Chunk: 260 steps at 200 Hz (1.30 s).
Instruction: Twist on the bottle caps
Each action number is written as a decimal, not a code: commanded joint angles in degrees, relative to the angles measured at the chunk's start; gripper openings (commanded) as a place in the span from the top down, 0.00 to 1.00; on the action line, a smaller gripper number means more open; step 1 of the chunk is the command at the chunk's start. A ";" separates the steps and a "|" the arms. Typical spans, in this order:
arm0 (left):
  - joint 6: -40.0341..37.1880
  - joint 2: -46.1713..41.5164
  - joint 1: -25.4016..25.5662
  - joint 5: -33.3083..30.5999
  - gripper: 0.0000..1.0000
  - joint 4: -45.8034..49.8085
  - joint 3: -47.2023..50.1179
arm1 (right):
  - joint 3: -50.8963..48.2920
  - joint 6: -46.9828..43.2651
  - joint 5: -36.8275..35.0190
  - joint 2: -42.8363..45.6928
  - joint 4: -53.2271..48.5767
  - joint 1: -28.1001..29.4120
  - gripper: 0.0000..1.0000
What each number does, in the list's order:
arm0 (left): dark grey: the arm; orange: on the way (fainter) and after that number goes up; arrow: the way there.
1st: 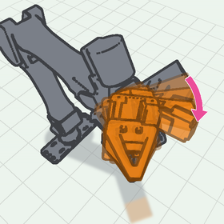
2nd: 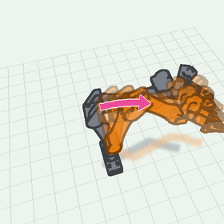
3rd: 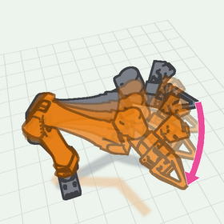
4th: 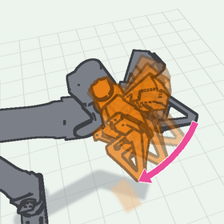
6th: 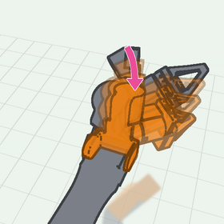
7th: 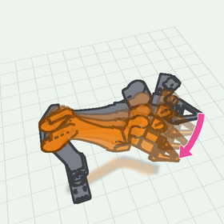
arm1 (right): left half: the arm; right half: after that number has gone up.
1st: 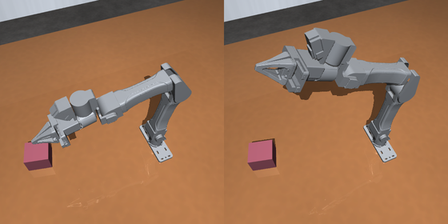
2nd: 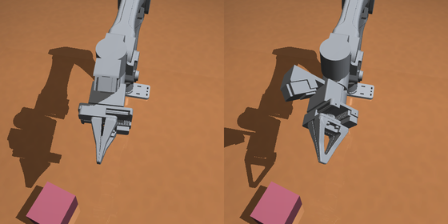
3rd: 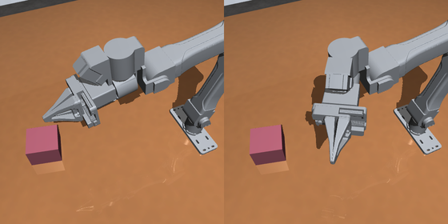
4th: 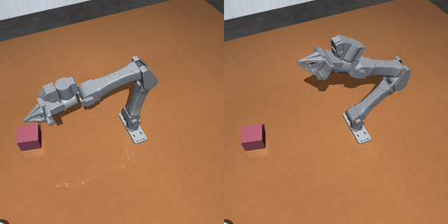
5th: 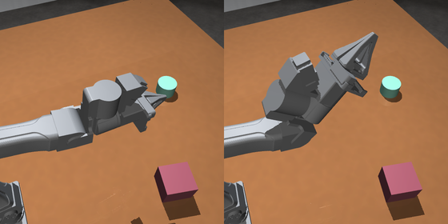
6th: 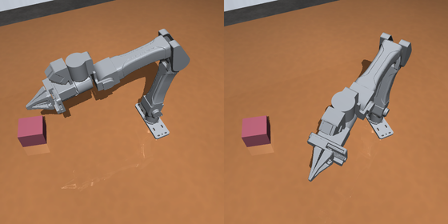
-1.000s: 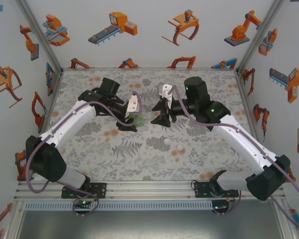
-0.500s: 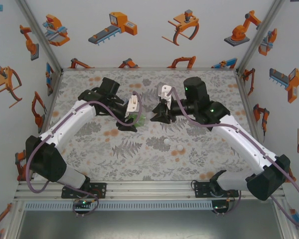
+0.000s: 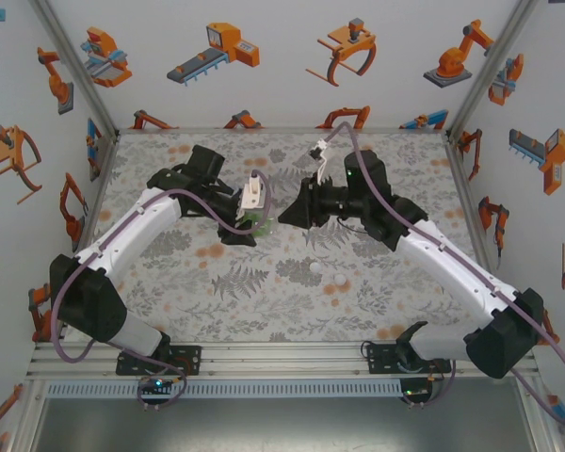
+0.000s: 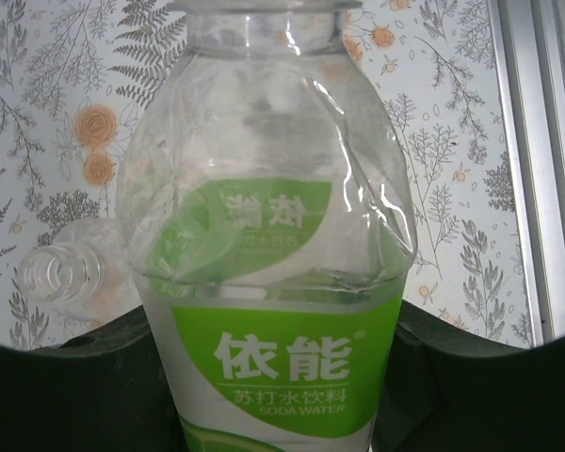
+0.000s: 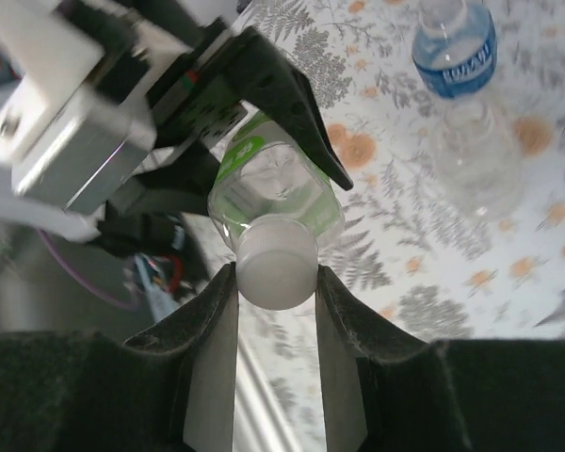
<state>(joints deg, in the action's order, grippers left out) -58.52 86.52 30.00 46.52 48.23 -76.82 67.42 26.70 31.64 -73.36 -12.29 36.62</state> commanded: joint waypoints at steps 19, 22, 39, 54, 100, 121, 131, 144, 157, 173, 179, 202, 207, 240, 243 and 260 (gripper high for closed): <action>2.80 -0.96 1.29 -0.18 1.00 -5.30 0.16 | 8.58 36.62 -14.14 -4.25 -11.53 -0.06 1.00; 3.08 -1.04 1.32 -0.44 1.00 -5.60 0.26 | 8.51 37.87 -13.82 -4.37 -11.45 -0.07 1.00; 4.25 -1.29 1.24 -1.81 1.00 -6.78 0.49 | 5.15 43.92 -13.36 -3.67 -6.38 -0.06 1.00; 4.63 -1.54 1.33 -2.72 1.00 -7.56 0.87 | 2.97 45.23 -14.67 -2.62 -3.20 -0.08 1.00; 4.55 -1.91 1.33 -2.41 1.00 -7.74 1.14 | 7.43 29.82 -14.04 -2.58 -6.37 -1.47 0.68; 3.56 -2.14 1.34 -1.83 1.00 -6.99 1.27 | 8.44 18.25 -12.00 -1.80 -6.52 -2.42 0.53; 2.89 -2.20 1.33 -1.33 1.00 -6.50 1.24 | 9.44 11.59 -10.61 -1.37 -7.00 -2.43 0.50; 1.74 -2.22 1.45 -0.07 1.00 -5.43 1.09 | 10.01 2.99 -8.32 -0.54 -6.99 -2.43 0.47; 0.76 -2.33 1.42 1.46 1.00 -4.77 1.05 | 9.64 -5.94 -4.95 0.51 -6.21 -2.50 0.45; -0.21 -2.49 1.53 2.92 1.00 -4.12 1.05 | 8.04 -16.61 0.54 2.08 -4.45 -2.43 0.41; -0.43 -2.49 1.53 3.21 1.00 -3.90 1.10 | 7.38 -20.01 2.08 2.71 -3.85 -2.43 0.38; -0.92 -2.24 1.60 3.47 1.00 -3.41 1.05 | 6.15 -29.85 5.98 3.63 -4.13 -2.43 0.35; -1.04 -2.19 1.61 3.57 1.00 -3.34 1.03 | 6.16 -32.31 7.54 3.61 -4.62 -2.43 0.35; -1.50 -2.04 1.72 4.48 1.00 -2.75 0.71 | 3.34 -39.69 13.33 3.93 -2.19 -1.92 0.36; -1.52 -2.06 1.68 4.46 1.00 -2.66 0.70 | 3.15 -39.82 13.62 3.98 -1.89 -1.91 0.36; -1.69 -2.14 1.74 4.24 1.00 -2.31 0.62 | 2.42 -39.72 14.69 3.35 -1.05 -1.82 0.38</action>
<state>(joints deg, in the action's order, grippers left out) -58.19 85.78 31.48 48.07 43.72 -75.99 71.35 -6.28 41.04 -70.06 -16.19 34.37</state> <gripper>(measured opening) 0.531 0.638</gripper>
